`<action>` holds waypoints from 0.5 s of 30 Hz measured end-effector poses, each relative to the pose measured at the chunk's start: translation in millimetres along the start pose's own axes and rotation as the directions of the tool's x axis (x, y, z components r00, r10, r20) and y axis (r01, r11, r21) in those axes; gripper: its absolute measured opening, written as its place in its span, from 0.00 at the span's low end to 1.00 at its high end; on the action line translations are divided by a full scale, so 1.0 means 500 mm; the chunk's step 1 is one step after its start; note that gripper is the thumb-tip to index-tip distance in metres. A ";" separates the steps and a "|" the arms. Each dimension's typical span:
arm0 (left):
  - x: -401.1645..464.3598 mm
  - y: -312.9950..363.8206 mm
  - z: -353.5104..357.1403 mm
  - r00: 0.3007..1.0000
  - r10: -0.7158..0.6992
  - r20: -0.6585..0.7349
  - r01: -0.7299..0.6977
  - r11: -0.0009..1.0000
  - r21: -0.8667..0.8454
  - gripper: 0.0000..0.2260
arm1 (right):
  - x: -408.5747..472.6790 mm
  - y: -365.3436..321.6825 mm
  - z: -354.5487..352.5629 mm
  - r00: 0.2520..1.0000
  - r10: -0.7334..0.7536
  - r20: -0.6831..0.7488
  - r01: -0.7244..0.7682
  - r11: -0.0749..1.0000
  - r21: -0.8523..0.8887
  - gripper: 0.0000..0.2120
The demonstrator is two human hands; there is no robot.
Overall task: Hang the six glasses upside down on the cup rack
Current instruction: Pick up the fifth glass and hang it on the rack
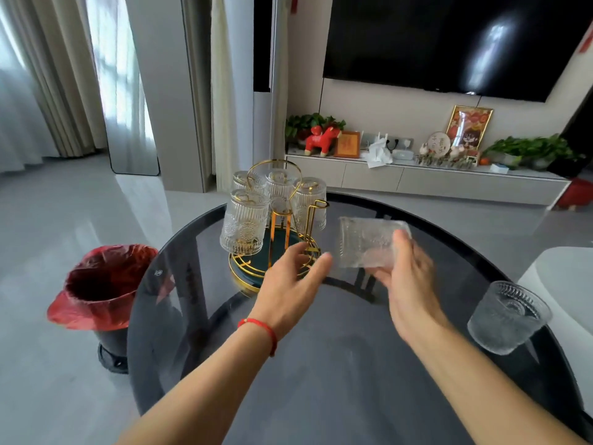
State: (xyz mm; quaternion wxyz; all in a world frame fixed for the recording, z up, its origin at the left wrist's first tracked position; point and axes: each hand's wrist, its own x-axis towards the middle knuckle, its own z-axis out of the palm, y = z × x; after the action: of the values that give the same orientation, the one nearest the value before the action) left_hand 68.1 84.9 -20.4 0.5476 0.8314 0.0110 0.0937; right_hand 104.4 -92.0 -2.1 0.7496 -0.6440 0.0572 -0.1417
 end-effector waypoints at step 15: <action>0.008 -0.049 -0.014 0.999 0.007 -0.048 0.022 0.818 0.575 0.19 | 0.099 -0.096 0.171 0.877 -0.385 0.288 0.473 0.585 -0.659 0.36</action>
State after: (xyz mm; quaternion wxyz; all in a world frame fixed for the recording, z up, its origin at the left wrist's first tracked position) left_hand 72.9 101.8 -39.6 0.2711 0.9554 0.0551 0.1036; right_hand 167.6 -31.4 64.0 0.3861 -0.8836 -0.0929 -0.2481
